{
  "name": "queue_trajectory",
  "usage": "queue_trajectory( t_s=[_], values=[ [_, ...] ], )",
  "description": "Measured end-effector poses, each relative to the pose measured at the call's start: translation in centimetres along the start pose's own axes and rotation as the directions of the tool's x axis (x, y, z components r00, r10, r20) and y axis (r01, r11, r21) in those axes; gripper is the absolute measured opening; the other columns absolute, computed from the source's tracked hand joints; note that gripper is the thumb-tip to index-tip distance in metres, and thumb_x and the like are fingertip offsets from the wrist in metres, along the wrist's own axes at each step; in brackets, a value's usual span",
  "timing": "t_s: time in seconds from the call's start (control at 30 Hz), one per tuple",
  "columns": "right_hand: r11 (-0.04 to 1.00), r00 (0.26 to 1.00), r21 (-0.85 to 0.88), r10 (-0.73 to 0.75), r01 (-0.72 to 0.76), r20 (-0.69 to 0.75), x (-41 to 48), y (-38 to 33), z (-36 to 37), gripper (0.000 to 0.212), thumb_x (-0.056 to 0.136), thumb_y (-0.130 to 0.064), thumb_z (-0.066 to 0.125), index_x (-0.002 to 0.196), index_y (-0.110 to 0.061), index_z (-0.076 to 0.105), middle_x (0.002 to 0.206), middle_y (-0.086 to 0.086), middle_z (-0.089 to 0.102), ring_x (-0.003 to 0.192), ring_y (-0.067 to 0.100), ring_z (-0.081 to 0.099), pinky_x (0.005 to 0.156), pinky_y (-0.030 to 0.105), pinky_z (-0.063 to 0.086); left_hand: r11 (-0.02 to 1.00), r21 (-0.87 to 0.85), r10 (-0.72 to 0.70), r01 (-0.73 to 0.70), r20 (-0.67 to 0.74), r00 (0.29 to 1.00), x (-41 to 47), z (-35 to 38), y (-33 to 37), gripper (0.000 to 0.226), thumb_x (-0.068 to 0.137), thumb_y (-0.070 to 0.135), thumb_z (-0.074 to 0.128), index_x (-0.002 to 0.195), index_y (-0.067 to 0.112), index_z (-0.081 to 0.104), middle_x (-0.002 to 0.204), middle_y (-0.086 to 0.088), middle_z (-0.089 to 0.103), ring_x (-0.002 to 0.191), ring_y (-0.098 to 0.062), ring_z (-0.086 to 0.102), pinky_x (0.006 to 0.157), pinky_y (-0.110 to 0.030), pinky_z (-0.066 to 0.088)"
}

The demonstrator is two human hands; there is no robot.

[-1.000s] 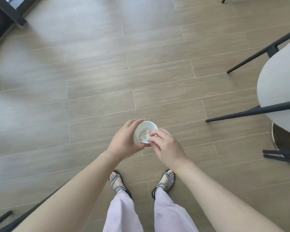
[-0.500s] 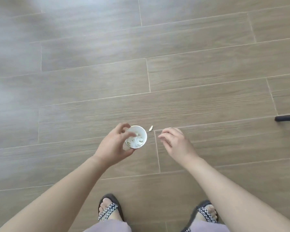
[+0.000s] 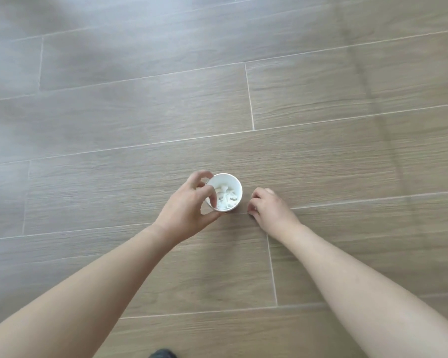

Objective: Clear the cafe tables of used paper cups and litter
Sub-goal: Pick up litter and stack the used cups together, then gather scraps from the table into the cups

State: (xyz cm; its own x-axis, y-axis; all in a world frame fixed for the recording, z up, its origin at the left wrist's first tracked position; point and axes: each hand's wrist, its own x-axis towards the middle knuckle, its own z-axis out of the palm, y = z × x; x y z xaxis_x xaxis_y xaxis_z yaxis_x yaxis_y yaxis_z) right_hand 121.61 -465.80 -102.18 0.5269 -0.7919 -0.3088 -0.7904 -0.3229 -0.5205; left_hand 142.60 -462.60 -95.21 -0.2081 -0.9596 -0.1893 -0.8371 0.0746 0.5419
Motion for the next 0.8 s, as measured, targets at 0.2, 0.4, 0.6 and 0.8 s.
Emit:
queue_trajectory(
  t_s=[0.2, 0.4, 0.6, 0.8],
  values=[
    [0.968, 0.986, 0.209, 0.155, -0.138, -0.065, -3.8, -3.0, -5.7, 0.014, 0.083, 0.001, 0.055, 0.087, -0.002, 0.068, 0.093, 0.015, 0.063, 0.091, 0.03, 0.059, 0.082, 0.033, 0.045, 0.999, -0.015, -0.031, 0.032, 0.061, 0.998, -1.7, -4.0, 3.3, 0.027, 0.07, 0.029, 0.078, 0.075, 0.018, 0.054, 0.128, 0.002, 0.048, 0.104, -0.009, 0.056, 0.07, -0.024, 0.044],
    [0.912, 0.91, 0.41, 0.173, -0.004, -0.377, -10.7, -14.1, -20.2, 0.01, 0.078, 0.001, 0.064, 0.078, -0.008, 0.069, 0.079, 0.005, 0.064, 0.071, 0.021, 0.062, 0.064, 0.033, 0.052, 0.997, -0.059, -0.034, 0.04, 0.102, 0.994, -6.1, -13.9, 13.2, 0.03, 0.069, 0.03, 0.08, 0.073, 0.017, 0.054, 0.128, 0.001, 0.05, 0.103, -0.011, 0.059, 0.071, -0.03, 0.049],
    [0.883, 0.904, 0.467, 0.241, -0.053, -0.353, -19.8, -24.3, -34.9, 0.008, 0.077, 0.001, 0.067, 0.08, -0.006, 0.07, 0.081, 0.007, 0.068, 0.071, 0.022, 0.063, 0.066, 0.042, 0.053, 0.995, -0.094, 0.034, -0.02, 0.143, 0.989, -9.6, -27.8, 26.3, 0.022, 0.073, 0.032, 0.075, 0.078, 0.013, 0.065, 0.132, -0.004, 0.049, 0.104, -0.018, 0.059, 0.074, -0.027, 0.047],
    [0.874, 0.842, 0.477, 0.323, -0.091, -0.432, -27.8, -31.3, -48.8, 0.014, 0.078, 0.002, 0.063, 0.084, -0.009, 0.069, 0.085, 0.004, 0.069, 0.071, 0.021, 0.064, 0.067, 0.041, 0.055, 0.993, -0.107, 0.069, -0.058, 0.099, 0.993, -11.9, -41.0, 37.5, 0.02, 0.071, 0.025, 0.076, 0.079, 0.01, 0.065, 0.13, -0.005, 0.05, 0.103, -0.021, 0.059, 0.076, -0.024, 0.043]
  ],
)
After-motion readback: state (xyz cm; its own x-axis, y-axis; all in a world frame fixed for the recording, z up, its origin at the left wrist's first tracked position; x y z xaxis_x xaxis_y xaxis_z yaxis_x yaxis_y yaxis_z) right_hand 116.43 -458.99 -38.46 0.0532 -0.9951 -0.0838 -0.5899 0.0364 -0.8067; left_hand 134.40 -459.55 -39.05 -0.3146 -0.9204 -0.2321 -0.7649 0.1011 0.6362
